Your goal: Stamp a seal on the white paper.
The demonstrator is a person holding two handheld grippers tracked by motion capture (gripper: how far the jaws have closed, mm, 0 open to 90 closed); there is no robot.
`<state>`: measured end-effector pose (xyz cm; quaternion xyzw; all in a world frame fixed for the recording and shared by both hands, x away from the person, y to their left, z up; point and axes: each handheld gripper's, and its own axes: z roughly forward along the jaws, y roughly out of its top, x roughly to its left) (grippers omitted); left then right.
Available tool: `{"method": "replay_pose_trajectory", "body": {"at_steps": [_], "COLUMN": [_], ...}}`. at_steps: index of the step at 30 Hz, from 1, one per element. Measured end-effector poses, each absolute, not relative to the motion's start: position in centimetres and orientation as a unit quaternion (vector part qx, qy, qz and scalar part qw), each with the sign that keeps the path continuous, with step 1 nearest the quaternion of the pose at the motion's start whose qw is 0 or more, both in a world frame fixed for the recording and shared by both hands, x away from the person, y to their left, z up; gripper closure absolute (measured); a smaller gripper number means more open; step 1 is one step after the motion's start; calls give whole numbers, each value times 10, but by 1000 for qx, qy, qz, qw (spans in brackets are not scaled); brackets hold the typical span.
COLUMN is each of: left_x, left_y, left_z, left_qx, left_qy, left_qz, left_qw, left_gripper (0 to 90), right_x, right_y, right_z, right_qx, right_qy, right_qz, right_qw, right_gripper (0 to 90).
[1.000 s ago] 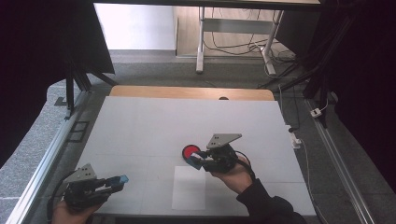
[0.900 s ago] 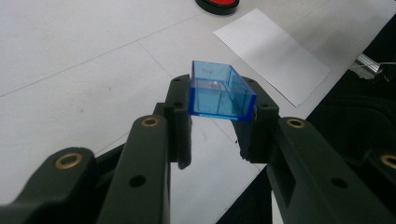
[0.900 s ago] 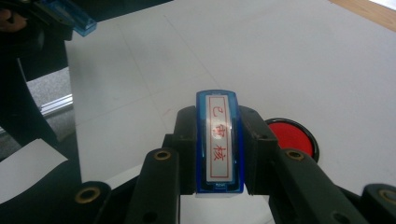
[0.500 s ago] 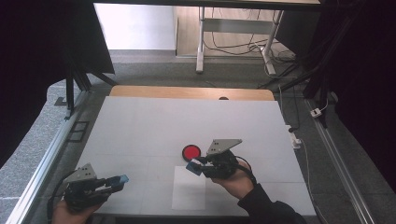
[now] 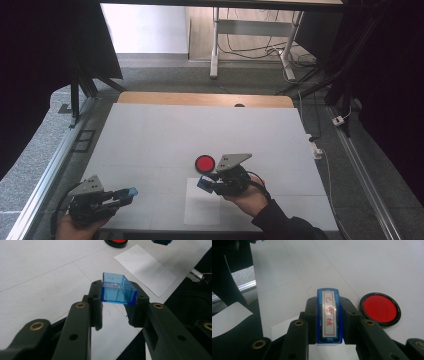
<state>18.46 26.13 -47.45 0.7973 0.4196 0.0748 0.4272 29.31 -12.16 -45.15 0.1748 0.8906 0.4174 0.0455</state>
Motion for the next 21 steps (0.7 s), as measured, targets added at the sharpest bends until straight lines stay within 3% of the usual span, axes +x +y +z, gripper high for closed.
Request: {"method": "replay_pose_trajectory", "body": {"at_steps": [21], "left_x": [185], "left_y": [261], "left_z": [-474], "left_qx": [798], "left_qy": [419], "left_qz": [75], "left_qw": [426], "left_gripper": [677], "right_x": [297], "right_y": [-108], "right_z": [-477], "right_qx": [162], "right_qy": [914], "right_qz": [368], "right_qw": [54], "right_gripper": [713]}}
